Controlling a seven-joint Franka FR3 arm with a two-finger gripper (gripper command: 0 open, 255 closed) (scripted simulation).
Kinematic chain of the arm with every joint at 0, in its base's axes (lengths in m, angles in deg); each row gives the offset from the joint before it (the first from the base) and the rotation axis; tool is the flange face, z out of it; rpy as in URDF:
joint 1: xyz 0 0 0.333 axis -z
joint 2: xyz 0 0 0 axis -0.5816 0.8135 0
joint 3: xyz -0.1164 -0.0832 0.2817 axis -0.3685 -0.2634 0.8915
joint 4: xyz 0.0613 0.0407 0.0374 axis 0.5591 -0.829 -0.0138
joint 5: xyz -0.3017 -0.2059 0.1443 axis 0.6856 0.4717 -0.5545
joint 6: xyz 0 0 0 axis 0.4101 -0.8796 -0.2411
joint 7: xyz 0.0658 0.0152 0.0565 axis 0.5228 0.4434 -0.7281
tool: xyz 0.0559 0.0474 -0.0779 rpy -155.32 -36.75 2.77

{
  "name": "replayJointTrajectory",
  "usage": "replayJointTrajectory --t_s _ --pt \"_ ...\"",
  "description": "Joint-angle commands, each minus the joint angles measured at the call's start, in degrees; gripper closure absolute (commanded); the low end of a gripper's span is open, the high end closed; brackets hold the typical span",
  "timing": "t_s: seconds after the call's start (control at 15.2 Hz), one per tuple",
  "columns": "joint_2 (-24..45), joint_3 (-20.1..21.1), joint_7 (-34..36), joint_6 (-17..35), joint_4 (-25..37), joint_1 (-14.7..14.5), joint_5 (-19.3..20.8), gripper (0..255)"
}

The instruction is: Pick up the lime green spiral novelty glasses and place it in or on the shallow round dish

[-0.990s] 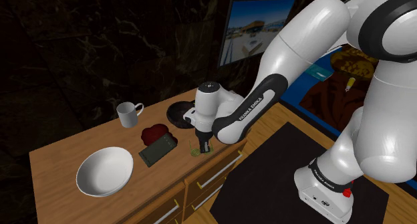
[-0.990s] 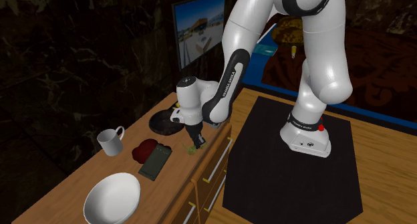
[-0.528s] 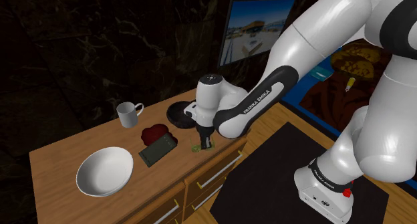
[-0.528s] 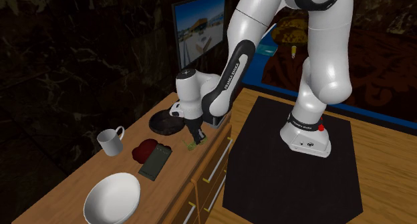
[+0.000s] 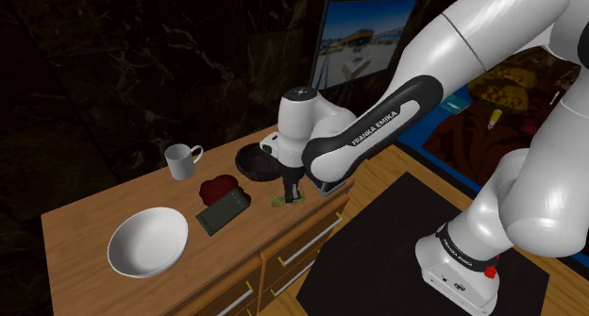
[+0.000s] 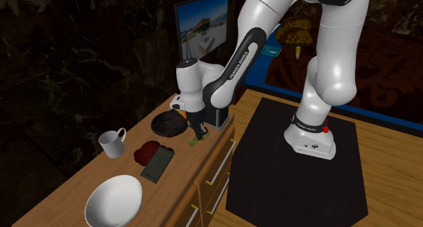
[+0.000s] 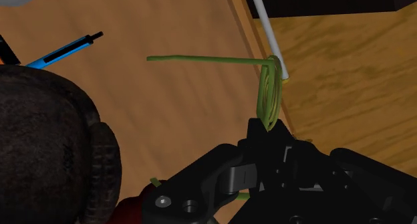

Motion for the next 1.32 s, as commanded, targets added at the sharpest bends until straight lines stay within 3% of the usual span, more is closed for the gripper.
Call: replayJointTrajectory --t_s 0.0,1.06,1.25 --pt "-1.55 0.27 -0.36 -1.51 -0.03 0.14 -0.65 255" --pt "-11.7 0.85 -2.59 -13.92 2.55 0.62 -4.23 255" --pt "-8.82 -0.1 -3.61 -15.31 6.67 1.55 -3.04 255"
